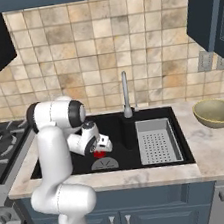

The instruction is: Pick the mug and place it in the sink. Pick the bowl and place it in the open cabinet and then close the cabinet.

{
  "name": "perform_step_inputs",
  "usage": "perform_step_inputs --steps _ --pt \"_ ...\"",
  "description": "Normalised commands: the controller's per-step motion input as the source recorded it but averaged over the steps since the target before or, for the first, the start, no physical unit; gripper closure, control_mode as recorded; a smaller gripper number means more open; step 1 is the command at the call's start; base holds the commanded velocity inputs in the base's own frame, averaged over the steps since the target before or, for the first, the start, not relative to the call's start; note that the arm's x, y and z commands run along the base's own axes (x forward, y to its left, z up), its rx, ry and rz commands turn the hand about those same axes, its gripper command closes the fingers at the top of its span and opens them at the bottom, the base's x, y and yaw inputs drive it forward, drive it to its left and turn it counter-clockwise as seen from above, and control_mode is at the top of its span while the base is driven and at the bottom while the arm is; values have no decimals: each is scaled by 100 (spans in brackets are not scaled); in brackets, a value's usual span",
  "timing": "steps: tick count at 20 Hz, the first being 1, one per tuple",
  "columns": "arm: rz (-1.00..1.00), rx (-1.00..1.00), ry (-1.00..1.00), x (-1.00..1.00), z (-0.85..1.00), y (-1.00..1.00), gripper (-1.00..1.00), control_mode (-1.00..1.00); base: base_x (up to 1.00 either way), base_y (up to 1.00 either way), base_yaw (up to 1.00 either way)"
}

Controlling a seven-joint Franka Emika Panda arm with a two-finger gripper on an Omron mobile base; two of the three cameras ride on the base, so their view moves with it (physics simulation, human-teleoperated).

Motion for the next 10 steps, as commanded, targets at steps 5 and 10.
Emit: perform_step_inputs --steps 5,10 --pt "0 0 0 23 -22 0 100 -100 0 0 0" --pt "0 0 0 24 -3 0 100 -100 0 0 0"
